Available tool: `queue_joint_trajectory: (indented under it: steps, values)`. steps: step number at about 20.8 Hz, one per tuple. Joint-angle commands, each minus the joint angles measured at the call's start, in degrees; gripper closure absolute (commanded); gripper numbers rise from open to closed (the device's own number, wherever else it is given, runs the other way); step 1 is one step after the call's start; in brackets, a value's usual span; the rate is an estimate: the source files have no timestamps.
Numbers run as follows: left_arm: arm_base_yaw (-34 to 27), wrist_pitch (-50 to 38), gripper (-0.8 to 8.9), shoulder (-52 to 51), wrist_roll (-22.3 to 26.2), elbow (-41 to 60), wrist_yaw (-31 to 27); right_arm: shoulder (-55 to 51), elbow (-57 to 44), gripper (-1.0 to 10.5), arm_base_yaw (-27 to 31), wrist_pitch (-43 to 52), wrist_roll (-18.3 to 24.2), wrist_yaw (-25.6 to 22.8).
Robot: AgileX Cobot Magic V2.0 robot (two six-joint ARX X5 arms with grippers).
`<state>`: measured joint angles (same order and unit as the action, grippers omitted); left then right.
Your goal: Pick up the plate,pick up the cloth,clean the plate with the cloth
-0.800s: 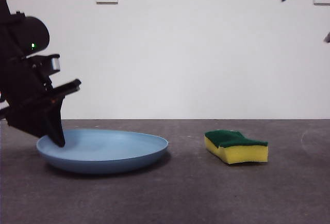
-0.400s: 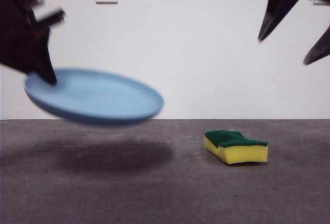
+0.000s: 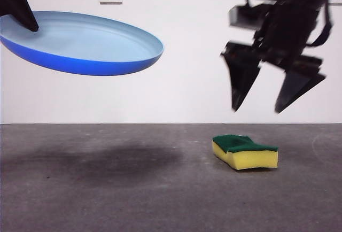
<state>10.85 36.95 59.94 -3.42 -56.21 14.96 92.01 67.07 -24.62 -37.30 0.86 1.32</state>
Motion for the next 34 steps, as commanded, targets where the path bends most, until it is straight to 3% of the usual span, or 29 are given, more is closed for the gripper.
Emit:
queue_joint_trajectory:
  steps: [1, 12, 19, 24, 26, 29, 34]
  values:
    - [0.28, 0.98, 8.21, -0.15, 0.48, 0.61, 0.24, 3.82, 0.61, 4.8, -0.59, 2.25, 0.66, -0.17]
    - [2.29, 1.75, 8.21, -0.15, 0.39, 0.61, 0.20, 13.25, 0.61, 5.5, -1.07, 4.96, 0.72, 0.22]
    - [2.29, 1.73, 8.21, -0.13, 0.44, 0.61, -0.02, 13.84, 0.61, 9.6, -1.33, 5.33, 0.74, 0.07]
    - [2.29, 1.29, 8.21, 2.29, 0.50, 0.63, -9.11, 5.16, 0.61, 9.6, -5.01, 5.20, -0.11, 0.22]
    - [2.34, 0.37, 8.21, 5.31, 0.42, 0.63, -8.98, -1.64, 0.61, 9.6, -7.74, 5.27, -2.23, 1.01]
    - [4.98, -1.38, 8.21, 8.72, -1.90, 0.63, -8.57, -7.91, 0.61, 9.6, -11.89, 8.52, -4.48, 6.23]
    - [13.33, -6.67, 8.21, 8.98, -6.34, 0.61, -7.02, -7.08, 0.61, 9.6, -17.33, 11.85, -4.50, 5.70]
